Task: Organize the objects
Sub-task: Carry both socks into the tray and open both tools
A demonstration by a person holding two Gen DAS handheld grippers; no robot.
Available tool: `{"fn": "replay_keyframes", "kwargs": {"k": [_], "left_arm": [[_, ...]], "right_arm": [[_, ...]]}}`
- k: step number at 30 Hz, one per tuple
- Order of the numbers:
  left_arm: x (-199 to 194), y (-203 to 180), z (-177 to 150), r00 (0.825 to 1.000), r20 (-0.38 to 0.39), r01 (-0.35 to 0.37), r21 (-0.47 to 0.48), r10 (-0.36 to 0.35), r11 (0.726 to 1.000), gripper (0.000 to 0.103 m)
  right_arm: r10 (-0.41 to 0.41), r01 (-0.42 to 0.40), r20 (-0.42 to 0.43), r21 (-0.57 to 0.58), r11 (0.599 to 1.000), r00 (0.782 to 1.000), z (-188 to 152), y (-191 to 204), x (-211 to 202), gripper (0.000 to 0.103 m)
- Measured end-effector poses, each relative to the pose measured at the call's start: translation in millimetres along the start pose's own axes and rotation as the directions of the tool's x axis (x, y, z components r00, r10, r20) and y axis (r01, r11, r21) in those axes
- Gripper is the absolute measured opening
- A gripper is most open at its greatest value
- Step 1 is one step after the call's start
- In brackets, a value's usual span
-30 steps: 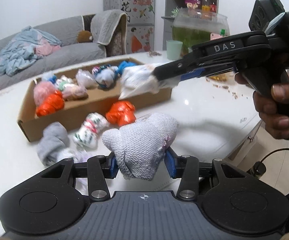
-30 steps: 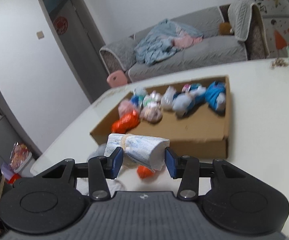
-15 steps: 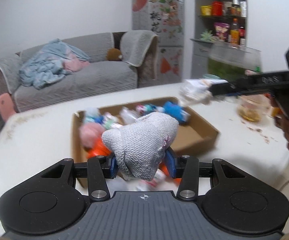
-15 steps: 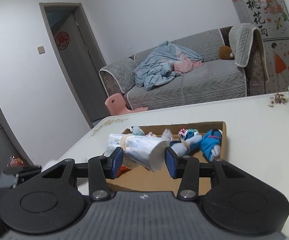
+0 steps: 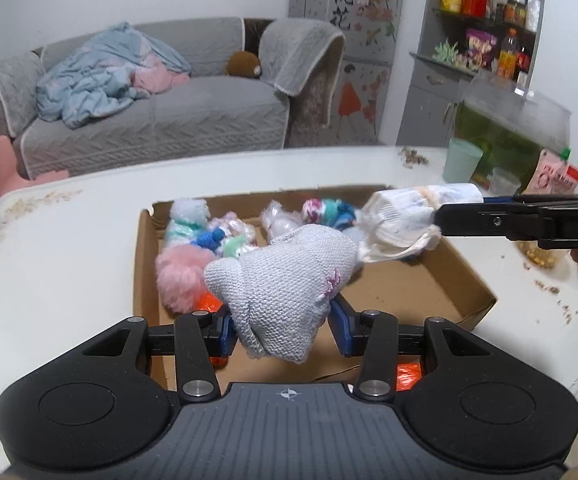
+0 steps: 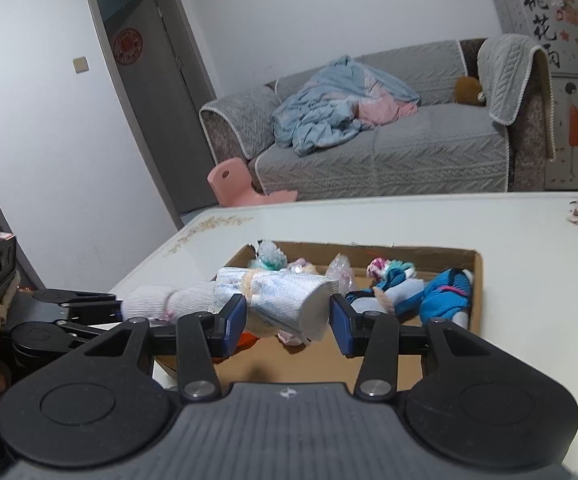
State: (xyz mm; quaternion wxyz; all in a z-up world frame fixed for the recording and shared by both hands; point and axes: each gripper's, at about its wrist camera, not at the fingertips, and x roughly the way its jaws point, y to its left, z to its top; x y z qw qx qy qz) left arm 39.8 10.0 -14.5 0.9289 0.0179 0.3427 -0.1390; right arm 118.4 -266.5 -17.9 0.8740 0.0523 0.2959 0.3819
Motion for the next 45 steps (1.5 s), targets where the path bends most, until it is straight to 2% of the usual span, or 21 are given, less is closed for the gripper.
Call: {"fn": "replay_keyframes", "kwargs": {"k": [7, 15, 23, 30, 37, 45], "left_arm": [[34.1, 14.8, -7.1, 0.994, -0.110, 0.004, -0.036, -0.008, 0.999, 0.052], [55.9, 27.3, -14.2, 0.979, -0.196, -0.058, -0.012, 0.055, 0.998, 0.052], [61.6, 23.9, -17.7, 0.971, -0.196, -0.130, 0.037, 0.134, 0.991, 0.052], [66.6, 25.2, -12.5, 0.959, -0.228, -0.178, -0.024, 0.168, 0.984, 0.052], [70.2, 18.7, -10.7, 0.942, -0.256, -0.230, -0.017, 0.218, 0.973, 0.054], [73.6, 19.3, -6.6, 0.934, -0.275, -0.245, -0.036, 0.226, 0.969, 0.056]], "right_arm": [[-0.025, 0.025, -0.077, -0.005, 1.000, 0.997, -9.1, -5.7, 26.8, 0.042], [-0.046, 0.046, -0.163, -0.006, 0.999, 0.986, -20.9, -7.6, 61.4, 0.042], [-0.039, 0.032, -0.217, -0.035, 0.999, 0.975, -22.4, -7.6, 90.3, 0.042], [-0.059, 0.025, -0.279, -0.123, 0.992, 0.959, -11.6, -2.3, 100.3, 0.043], [-0.090, 0.032, -0.328, -0.178, 0.984, 0.940, -12.5, 2.4, 104.5, 0.045], [-0.124, 0.030, -0.372, -0.249, 0.968, 0.920, -8.1, 13.1, 112.4, 0.048]]}}
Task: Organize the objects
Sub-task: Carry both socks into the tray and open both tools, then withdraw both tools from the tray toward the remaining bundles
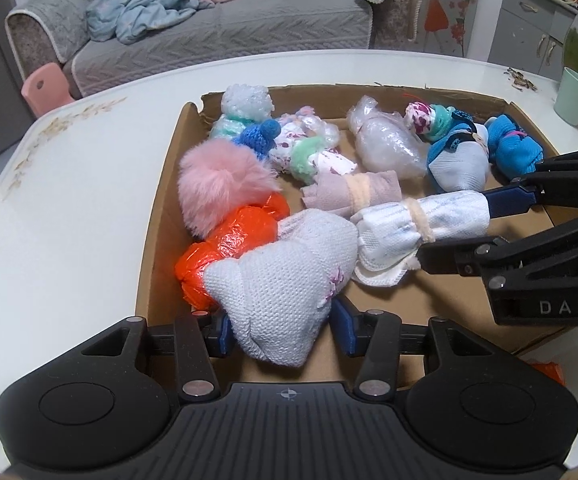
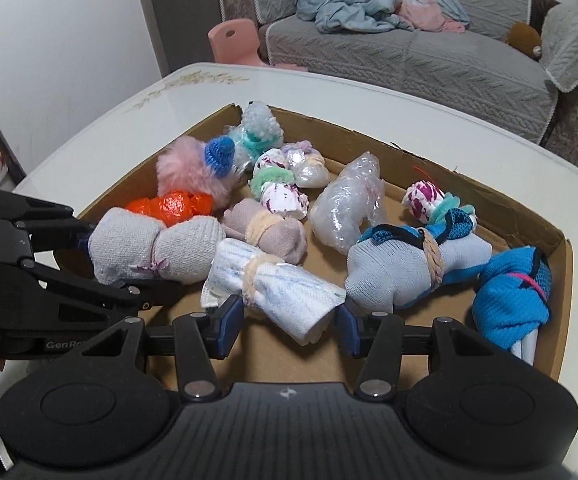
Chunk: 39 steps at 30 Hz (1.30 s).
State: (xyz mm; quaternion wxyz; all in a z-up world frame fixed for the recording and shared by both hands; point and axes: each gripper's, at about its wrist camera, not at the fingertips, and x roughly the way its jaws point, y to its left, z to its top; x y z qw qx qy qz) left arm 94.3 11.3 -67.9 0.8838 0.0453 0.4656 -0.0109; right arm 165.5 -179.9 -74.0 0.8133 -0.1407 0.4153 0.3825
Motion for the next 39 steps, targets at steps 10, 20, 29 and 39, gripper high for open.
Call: {"fn": "replay_keyframes", "kwargs": {"k": [10, 20, 29, 39], "left_arm": [[2.3, -1.8, 5.7, 0.999, -0.036, 0.004, -0.029, -0.005, 1.000, 0.063], [-12.2, 2.1, 4.0, 0.998, -0.033, -0.055, -0.057, 0.053, 0.997, 0.084], [-34.1, 7.1, 5.7, 0.998, 0.013, -0.062, -0.107, 0.063, 0.992, 0.086], [-65.6, 11.7, 0.4, 0.992, 0.098, -0.059, -0.165, 0.075, 0.985, 0.092]], "right_arm": [[-0.043, 0.038, -0.060, -0.079, 0.996, 0.997, 9.5, 12.2, 2.0, 0.053], [-0.069, 0.064, -0.074, -0.067, 0.996, 0.995, 15.8, 10.5, -6.3, 0.063], [-0.108, 0.109, -0.059, 0.004, 0.994, 0.992, 13.8, 16.9, -22.1, 0.070], [-0.166, 0.158, 0.028, 0.176, 0.972, 0.986, -5.1, 22.5, -52.2, 0.075]]}}
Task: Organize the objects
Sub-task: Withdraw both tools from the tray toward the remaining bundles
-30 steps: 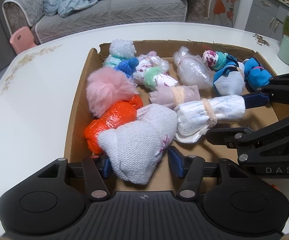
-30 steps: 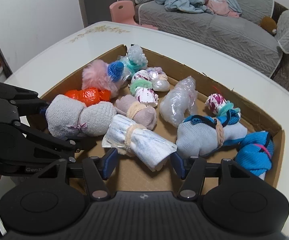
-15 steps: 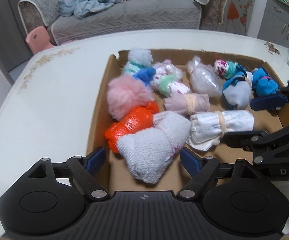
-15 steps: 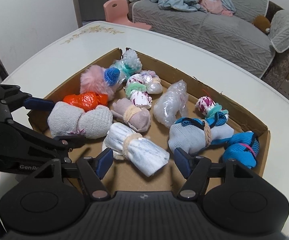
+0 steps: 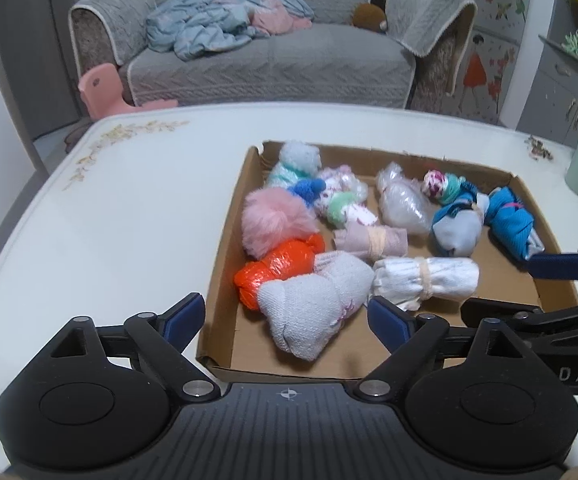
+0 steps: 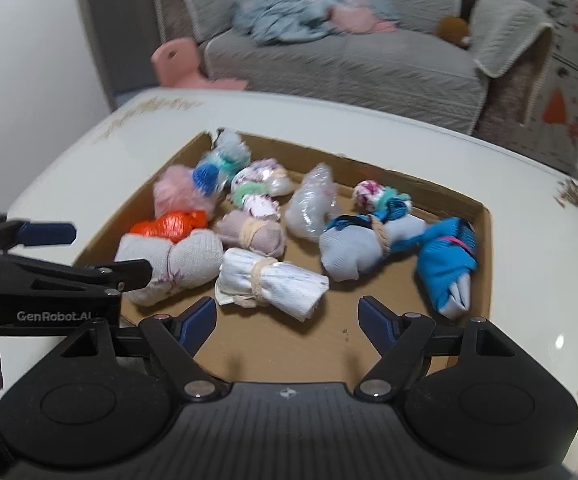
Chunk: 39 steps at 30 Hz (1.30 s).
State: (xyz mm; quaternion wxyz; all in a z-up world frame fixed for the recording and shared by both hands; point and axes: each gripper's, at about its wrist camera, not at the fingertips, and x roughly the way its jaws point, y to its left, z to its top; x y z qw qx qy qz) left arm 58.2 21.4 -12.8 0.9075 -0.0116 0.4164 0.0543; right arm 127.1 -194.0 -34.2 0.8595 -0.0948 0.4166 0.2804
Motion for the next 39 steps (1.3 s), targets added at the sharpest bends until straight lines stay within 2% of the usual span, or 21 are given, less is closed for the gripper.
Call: {"fn": "replay_keyframes", "kwargs": {"k": [5, 13, 18, 24, 29, 33, 39], "left_arm": [[-14.5, 4.1, -2.4, 0.999, 0.036, 0.003, -0.024, -0.002, 1.000, 0.094], [-40.9, 5.9, -19.6, 0.997, 0.075, 0.008, -0.027, -0.006, 1.000, 0.097], [-54.7, 8.3, -40.8, 0.996, 0.086, 0.013, -0.013, -0.012, 1.000, 0.098], [-67.7, 18.8, -83.2, 0.994, 0.114, 0.000, 0.006, -0.001, 1.000, 0.100], [-68.7, 29.3, -121.7, 0.992, 0.115, 0.046, 0.032, -0.050, 0.998, 0.100], [-70.8, 29.7, -147.8, 0.985, 0.118, 0.125, 0.040, -0.129, 0.991, 0.100], [-68.5, 9.1, -173.2, 0.968, 0.163, 0.163, 0.167, -0.191, 0.972, 0.100]], "right_arm": [[-0.013, 0.009, 0.050, 0.091, 0.996, 0.999, -11.4, -3.9, -16.3, 0.077], [-0.027, 0.017, 0.087, 0.106, 0.994, 0.996, -31.1, -0.1, -36.8, 0.079], [-0.025, 0.014, 0.106, 0.109, 0.994, 0.994, -46.1, 3.3, -46.1, 0.081], [-0.009, -0.004, 0.108, 0.116, 0.993, 0.994, -67.9, 7.2, -48.6, 0.082], [0.018, -0.032, 0.118, 0.117, 0.993, 0.993, -89.5, 9.6, -42.8, 0.084], [0.059, -0.076, 0.154, 0.108, 0.991, 0.986, -109.4, 10.4, -32.3, 0.085], [0.042, -0.059, 0.192, 0.079, 0.995, 0.980, -125.8, 12.2, -20.3, 0.085]]}}
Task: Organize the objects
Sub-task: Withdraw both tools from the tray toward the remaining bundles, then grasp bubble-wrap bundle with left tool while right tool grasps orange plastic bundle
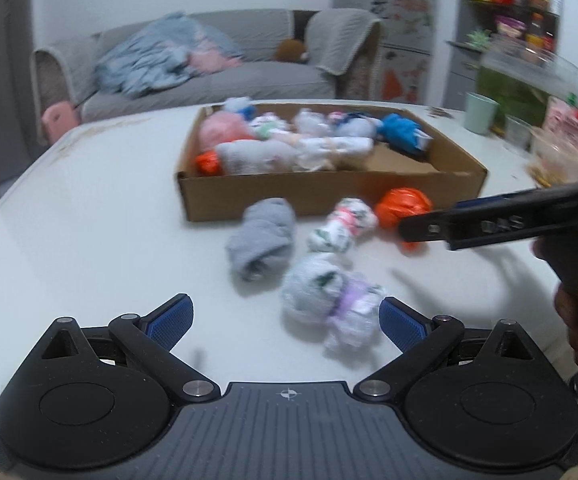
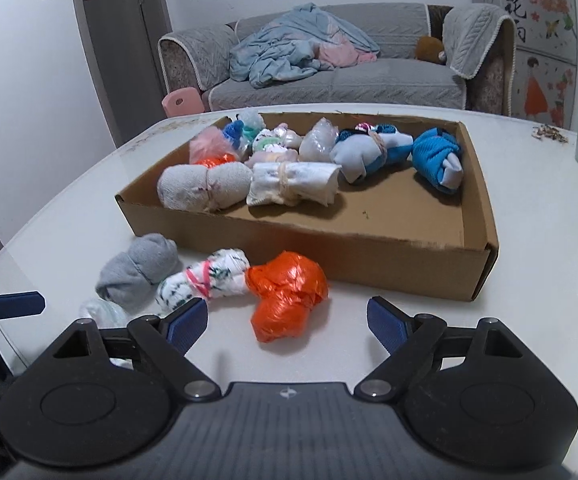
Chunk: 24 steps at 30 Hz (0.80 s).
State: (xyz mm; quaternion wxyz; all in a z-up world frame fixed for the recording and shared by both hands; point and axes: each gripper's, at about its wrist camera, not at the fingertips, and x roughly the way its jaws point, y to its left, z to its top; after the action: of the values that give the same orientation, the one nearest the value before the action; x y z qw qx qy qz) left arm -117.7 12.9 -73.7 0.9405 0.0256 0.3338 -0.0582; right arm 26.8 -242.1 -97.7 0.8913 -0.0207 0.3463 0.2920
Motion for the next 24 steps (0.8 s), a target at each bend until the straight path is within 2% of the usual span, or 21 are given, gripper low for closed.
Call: {"fn": "replay_keyframes", "kwargs": {"k": [8, 12, 14, 15, 18, 20, 22, 24], "left_arm": [[24.9, -12.6, -0.4, 1.000, -0.006, 0.020, 0.042, -0.020, 0.999, 0.099], [31.6, -13.5, -1.1, 0.999, -0.015, 0.039, 0.050, -0.038, 0.998, 0.091], [33.2, -15.3, -2.6, 0.999, -0.017, 0.052, 0.055, -0.051, 0.997, 0.086], [34.2, -16.4, -3.0, 0.998, -0.018, 0.054, 0.062, -0.053, 0.997, 0.084], [36.6, -18.1, -3.5, 0.998, -0.015, 0.069, 0.068, -0.068, 0.995, 0.083], [37.2, -18.3, -2.8, 0.997, -0.011, 0.077, 0.069, -0.076, 0.995, 0.077], [37.0, -19.1, -2.4, 0.997, -0.005, 0.082, 0.071, -0.082, 0.994, 0.071], [37.2, -19.9, -2.2, 0.997, -0.003, 0.081, 0.072, -0.081, 0.994, 0.070]], "right_arm": [[-0.012, 0.012, 0.010, -0.010, 1.000, 1.000, -0.9, 2.1, 10.1, 0.079], [-0.015, 0.015, 0.003, -0.025, 1.000, 1.000, -2.7, 3.8, 15.3, 0.075], [-0.020, 0.020, 0.007, -0.032, 0.999, 1.000, -3.6, 4.6, 16.5, 0.066], [-0.022, 0.022, 0.008, -0.033, 0.999, 1.000, -3.6, 4.8, 17.3, 0.065], [-0.032, 0.033, 0.012, -0.050, 0.998, 0.999, -2.5, 7.5, 18.4, 0.056], [-0.047, 0.048, 0.015, -0.075, 0.996, 0.999, -2.6, 11.0, 18.5, 0.039], [-0.054, 0.056, 0.030, -0.096, 0.994, 0.998, -5.6, 14.6, 16.0, 0.035], [-0.050, 0.055, 0.040, -0.114, 0.992, 0.998, -8.0, 18.0, 14.1, 0.034]]}}
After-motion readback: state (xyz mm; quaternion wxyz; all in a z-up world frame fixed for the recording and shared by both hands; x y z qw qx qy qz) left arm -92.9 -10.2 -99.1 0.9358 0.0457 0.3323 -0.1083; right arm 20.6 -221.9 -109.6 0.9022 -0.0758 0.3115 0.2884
